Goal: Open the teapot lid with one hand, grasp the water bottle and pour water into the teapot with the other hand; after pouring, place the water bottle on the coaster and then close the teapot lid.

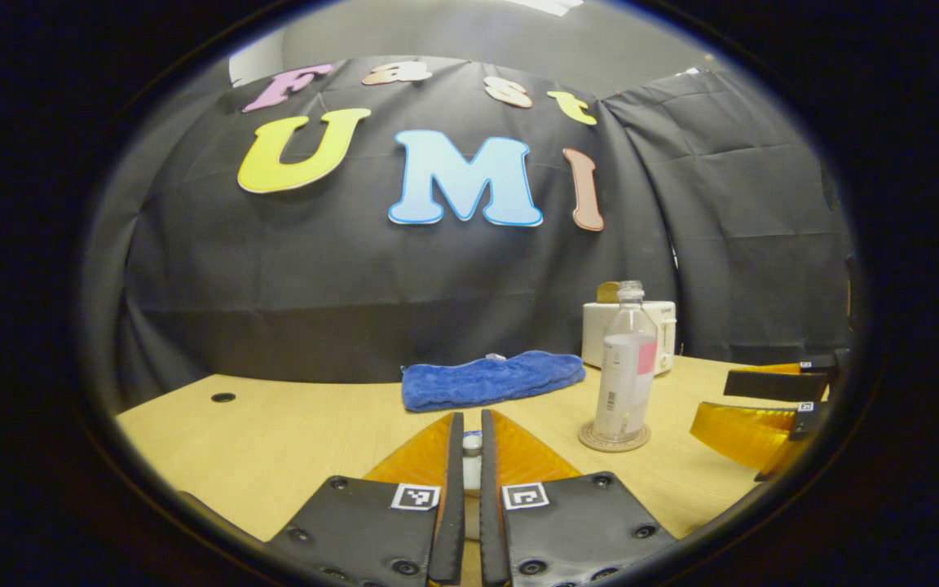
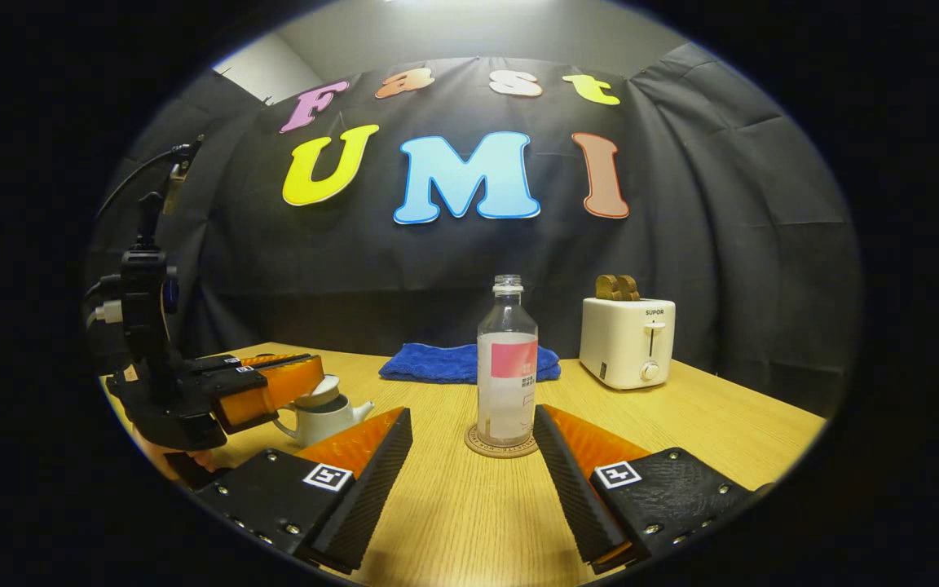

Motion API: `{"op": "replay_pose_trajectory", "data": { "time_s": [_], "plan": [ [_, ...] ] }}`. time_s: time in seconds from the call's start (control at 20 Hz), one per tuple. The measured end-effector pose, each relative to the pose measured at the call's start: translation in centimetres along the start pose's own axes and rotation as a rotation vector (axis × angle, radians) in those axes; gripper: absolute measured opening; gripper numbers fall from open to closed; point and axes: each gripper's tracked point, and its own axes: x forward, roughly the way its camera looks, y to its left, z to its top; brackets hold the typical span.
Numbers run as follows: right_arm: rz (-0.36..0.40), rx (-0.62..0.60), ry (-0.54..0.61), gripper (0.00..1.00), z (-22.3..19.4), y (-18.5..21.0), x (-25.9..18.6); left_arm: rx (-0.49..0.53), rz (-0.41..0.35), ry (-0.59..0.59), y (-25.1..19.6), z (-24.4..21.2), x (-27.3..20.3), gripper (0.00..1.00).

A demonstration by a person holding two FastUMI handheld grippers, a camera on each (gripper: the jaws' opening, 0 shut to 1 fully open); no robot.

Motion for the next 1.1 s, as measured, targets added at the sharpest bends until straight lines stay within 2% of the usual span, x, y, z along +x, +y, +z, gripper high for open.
{"op": "replay_pose_trajectory", "data": {
  "time_s": [0.6, 0.95, 1.1],
  "plan": [
    [-0.002, 0.002, -0.001, 0.93, -0.1, 0.3, 0.2, 0.002, -0.019, 0.048, -1.2, -0.6, 0.3, 0.14],
    [0.000, 0.002, -0.001, 0.93, -0.1, 0.4, 0.2, 0.004, -0.003, 0.077, -1.6, -1.1, 0.7, 0.14],
    [0.001, 0.002, 0.000, 0.93, -0.1, 0.4, 0.2, 0.007, -0.006, 0.083, -1.8, -1.1, 0.6, 0.19]
  ]
}}
